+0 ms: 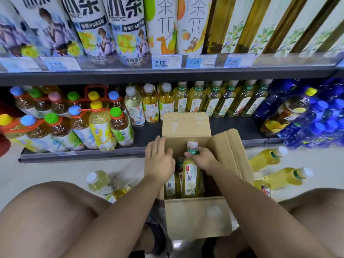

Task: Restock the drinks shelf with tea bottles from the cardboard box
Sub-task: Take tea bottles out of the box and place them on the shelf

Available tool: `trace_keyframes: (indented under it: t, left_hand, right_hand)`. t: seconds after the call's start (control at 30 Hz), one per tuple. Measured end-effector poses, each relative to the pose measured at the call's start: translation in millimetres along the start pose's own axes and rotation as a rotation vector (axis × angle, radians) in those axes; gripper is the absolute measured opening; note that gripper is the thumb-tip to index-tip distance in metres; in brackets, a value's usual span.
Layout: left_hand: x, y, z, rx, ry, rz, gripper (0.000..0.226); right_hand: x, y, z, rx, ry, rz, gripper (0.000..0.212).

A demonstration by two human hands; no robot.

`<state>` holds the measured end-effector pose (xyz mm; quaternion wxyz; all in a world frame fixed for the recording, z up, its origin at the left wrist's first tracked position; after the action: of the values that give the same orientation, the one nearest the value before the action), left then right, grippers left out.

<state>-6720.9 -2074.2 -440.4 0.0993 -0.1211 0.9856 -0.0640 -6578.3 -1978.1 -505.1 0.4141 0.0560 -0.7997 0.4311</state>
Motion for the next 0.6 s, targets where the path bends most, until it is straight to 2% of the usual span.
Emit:
trace_keyframes:
  t: [0.13, 0.23, 0.33, 0.47, 0.53, 0.6]
  left_hand:
    - [-35, -14, -6, 0.088, -0.167, 0.061, 0.056]
    - [-47, -26, -15, 0.113, -0.455, -0.050, 0.080]
    - [-54, -34, -34, 0.088, -0.586, -0.136, 0.096]
    - [-54, -35, -67, -0.028, -0.630, -0.157, 0.088]
    - [-47, -33, -82, -0.064, -0.602, -0.137, 0.086]
    - [-35, -32, -90, -0.069, -0.479, -0.140, 0.083]
  right_hand:
    - [43, -42, -20, -0.066, 0.120, -0.161, 0.029]
    - [74, -73, -32, -0.063, 0.211, -0.263, 0.029]
    - [96, -101, -42, -0.060, 0.317, -0.327, 0.028]
    - [118, -125, -40, 0.033, 0.458, -0.397, 0.030]
    - [126, -132, -37, 0.075, 0.425, -0.431, 0.023]
    - [125, -132, -33, 0.108, 0.337, -0.421, 0.017]
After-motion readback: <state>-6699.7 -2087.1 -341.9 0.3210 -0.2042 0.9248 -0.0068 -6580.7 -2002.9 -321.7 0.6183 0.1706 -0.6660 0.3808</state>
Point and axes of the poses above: each hand's wrist, its own y-axis towards the middle knuckle, its own z-axis out of the palm, x = y × z, the point moved 10 cm from there along y, towards the middle knuckle, and after that the axes turned 12 degrees about x, right-handed, at the moved point
